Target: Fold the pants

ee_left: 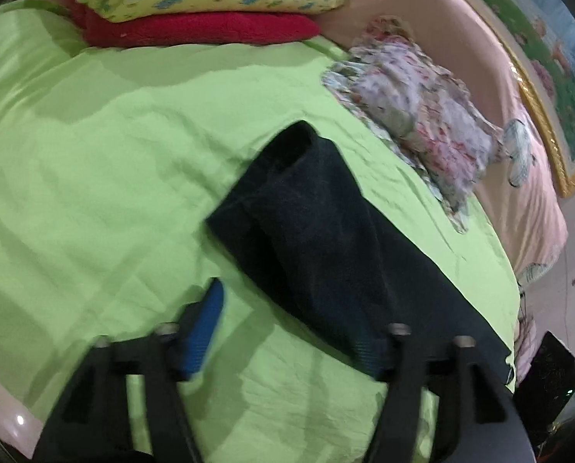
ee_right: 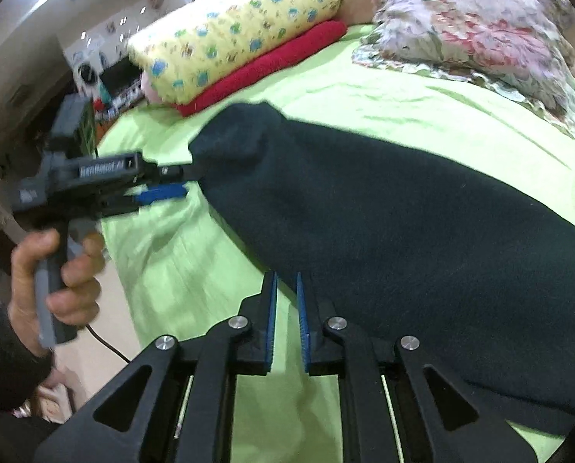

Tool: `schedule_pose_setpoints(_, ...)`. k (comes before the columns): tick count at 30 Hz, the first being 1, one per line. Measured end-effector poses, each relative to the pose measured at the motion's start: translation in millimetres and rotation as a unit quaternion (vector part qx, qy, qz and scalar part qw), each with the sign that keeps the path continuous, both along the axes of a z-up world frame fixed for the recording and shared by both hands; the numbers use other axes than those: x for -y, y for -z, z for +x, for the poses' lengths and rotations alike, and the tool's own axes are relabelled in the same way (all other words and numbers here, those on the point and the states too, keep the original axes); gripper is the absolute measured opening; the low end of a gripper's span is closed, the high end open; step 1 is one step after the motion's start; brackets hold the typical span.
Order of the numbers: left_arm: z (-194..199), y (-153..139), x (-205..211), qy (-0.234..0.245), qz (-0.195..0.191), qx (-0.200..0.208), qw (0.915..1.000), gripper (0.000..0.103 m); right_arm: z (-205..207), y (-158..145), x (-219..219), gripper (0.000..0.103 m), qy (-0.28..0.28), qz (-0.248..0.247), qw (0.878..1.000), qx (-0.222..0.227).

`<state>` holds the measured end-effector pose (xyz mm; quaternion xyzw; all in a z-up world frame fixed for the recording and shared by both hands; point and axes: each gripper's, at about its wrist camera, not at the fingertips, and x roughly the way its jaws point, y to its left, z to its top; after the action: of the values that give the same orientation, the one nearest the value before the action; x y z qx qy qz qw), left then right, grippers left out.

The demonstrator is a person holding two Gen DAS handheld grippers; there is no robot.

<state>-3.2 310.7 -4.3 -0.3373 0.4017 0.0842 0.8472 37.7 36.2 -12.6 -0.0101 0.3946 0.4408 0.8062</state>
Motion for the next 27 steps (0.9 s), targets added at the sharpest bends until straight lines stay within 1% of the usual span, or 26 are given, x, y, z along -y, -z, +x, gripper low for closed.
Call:
schedule_pose_setpoints(1,-1.5,-0.6,-3.1,-0.003,-0.009,0.005,0.9999,0.066,2.9,-3.1,3.7,0.013,0.007,0.011,1.0,-0.008)
schedule_pose_setpoints(2,-2.4,-0.5,-6.0,-0.006,-0.019,0.007,0.9998,0.066,7.9,-7.2,10.0,0.018,0.02,0.023,0.999,-0.017)
schedule_pose_setpoints(3,-1.6,0.2,-7.7,-0.008,-0.026,0.004,0.9996,0.066,11.1,-10.8,13.6,0.031,0.029,0.03,0.999,-0.022)
schedule_pose_setpoints(4,-0.2,1.2,-8.6,-0.006,-0.031,0.002,0.9995,0.066,14.4,-14.4,17.7,0.039,0.037,0.039,0.998,-0.024)
schedule_pose_setpoints(5,2.1,2.1,-9.0,-0.003,-0.032,-0.001,0.9995,0.066,19.0,-20.4,25.2,0.053,0.048,0.055,0.997,-0.021)
schedule_pose_setpoints(6,4.1,2.9,-9.2,-0.005,-0.027,-0.004,0.9996,0.066,23.4,-25.2,29.7,0.059,0.055,0.063,0.996,-0.017)
schedule_pose_setpoints(8,8.5,6.4,-9.3,-0.009,-0.023,-0.015,0.9996,0.066,36.5,-33.9,38.6,0.059,0.067,0.071,0.995,-0.011)
schedule_pose_setpoints(10,12.8,10.9,-11.7,-0.008,-0.037,-0.017,0.9991,0.066,53.8,-38.6,46.5,0.059,0.085,0.067,0.994,-0.011)
schedule_pose_setpoints(12,19.2,13.4,-13.3,-0.009,-0.043,-0.021,0.9988,0.066,76.1,-39.3,54.2,0.059,0.105,0.062,0.992,-0.024)
schedule_pose_setpoints(14,25.1,14.7,-14.3,-0.01,-0.035,-0.024,0.999,0.067,104.5,-34.7,61.8,0.059,0.118,0.063,0.989,-0.058)
schedule_pose_setpoints(16,31.9,17.5,-17.1,-0.012,-0.032,-0.028,0.999,0.067,131.2,-27.9,64.5,0.059,0.119,0.062,0.986,-0.096)
schedule_pose_setpoints(17,34.7,18.7,-18.1,-0.012,-0.033,-0.029,0.999,0.067,148.5,-23.0,63.0,0.059,0.114,0.06,0.985,-0.118)
schedule_pose_setpoints(18,37.9,20.1,-19.0,-0.012,-0.034,-0.031,0.9989,0.067,157.3,-19.9,60.4,0.059,0.11,0.058,0.984,-0.128)
schedule_pose_setpoints(22,46.1,22.4,-20.6,-0.005,-0.021,-0.029,0.9994,0.067,201.7,0.1,38.3,0.058,0.056,0.035,0.978,-0.198)
schedule_pose_setpoints(25,48.7,24.7,-22.6,-0.003,-0.016,-0.018,0.9997,0.067,216.5,14.7,23.1,0.057,0.023,0.021,0.972,-0.235)
schedule_pose_setpoints(26,50.0,24.9,-22.4,-0.003,-0.014,-0.016,0.9998,0.067,221.6,20.9,16.6,0.056,0.011,0.011,0.968,-0.249)
schedule_pose_setpoints(27,52.1,25.2,-22.0,-0.002,-0.011,-0.015,0.9998,0.067,222.2,24.2,15.4,0.053,0.005,0.006,0.967,-0.254)
